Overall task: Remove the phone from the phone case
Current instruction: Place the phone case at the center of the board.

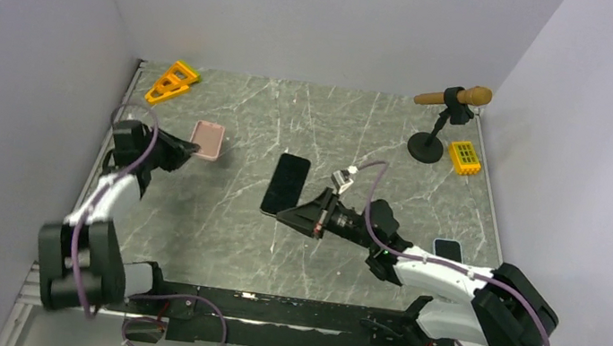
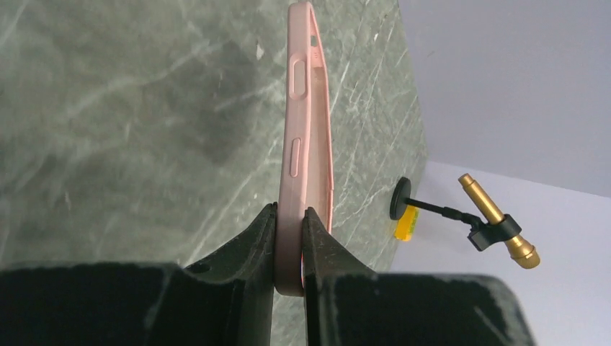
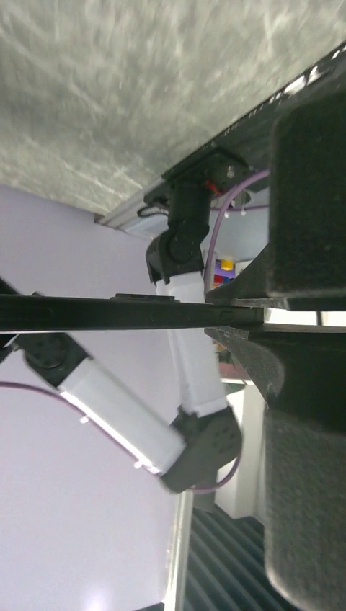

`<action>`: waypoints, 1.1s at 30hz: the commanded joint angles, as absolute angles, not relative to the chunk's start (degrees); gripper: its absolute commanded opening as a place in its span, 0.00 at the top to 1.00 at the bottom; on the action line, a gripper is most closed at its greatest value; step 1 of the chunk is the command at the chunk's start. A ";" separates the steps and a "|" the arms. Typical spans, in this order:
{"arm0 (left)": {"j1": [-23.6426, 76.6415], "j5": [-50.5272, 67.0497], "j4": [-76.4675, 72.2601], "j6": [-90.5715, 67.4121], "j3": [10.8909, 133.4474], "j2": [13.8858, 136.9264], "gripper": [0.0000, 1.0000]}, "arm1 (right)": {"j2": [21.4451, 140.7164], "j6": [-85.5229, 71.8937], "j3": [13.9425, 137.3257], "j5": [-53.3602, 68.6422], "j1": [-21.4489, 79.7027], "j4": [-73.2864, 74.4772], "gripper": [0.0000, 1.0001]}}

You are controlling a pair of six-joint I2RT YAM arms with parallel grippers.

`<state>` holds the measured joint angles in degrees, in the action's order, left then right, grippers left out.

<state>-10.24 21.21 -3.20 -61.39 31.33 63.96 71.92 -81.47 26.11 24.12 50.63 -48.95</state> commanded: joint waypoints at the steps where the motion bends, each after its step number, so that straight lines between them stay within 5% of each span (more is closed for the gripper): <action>1: -15.33 38.99 -6.39 -50.93 43.00 79.59 1.00 | 65.48 -81.91 20.20 24.42 47.08 -54.39 1.00; 7: -16.21 45.30 -10.66 -48.97 53.47 97.70 1.00 | 58.23 -77.82 19.63 24.16 45.51 -44.20 1.00; 19: -16.68 46.40 -12.58 -50.42 59.39 108.04 0.97 | 52.31 -72.41 22.36 21.75 44.55 -30.74 1.00; 21: -16.97 46.58 -11.43 -49.83 59.15 108.06 0.80 | 53.18 -72.78 22.32 21.90 44.52 -31.55 1.00; 23: -17.43 44.41 -9.01 -48.86 58.60 106.17 0.50 | 53.91 -73.23 22.24 22.16 44.54 -32.42 1.00; 25: -17.74 41.14 -1.95 -45.18 60.45 103.97 0.07 | 54.22 -73.51 22.13 22.17 44.57 -32.47 1.00; 26: -17.82 38.96 2.96 -42.12 61.70 102.80 0.01 | 54.25 -73.56 21.98 21.91 44.55 -32.34 1.00; 33: -17.78 25.44 19.29 -33.13 67.72 93.73 0.01 | 55.69 -74.06 21.63 21.23 42.89 -30.58 1.00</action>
<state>-17.61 33.23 10.59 -40.84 63.05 101.03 54.92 -74.08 19.22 21.91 44.47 -26.41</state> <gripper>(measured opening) 0.994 0.099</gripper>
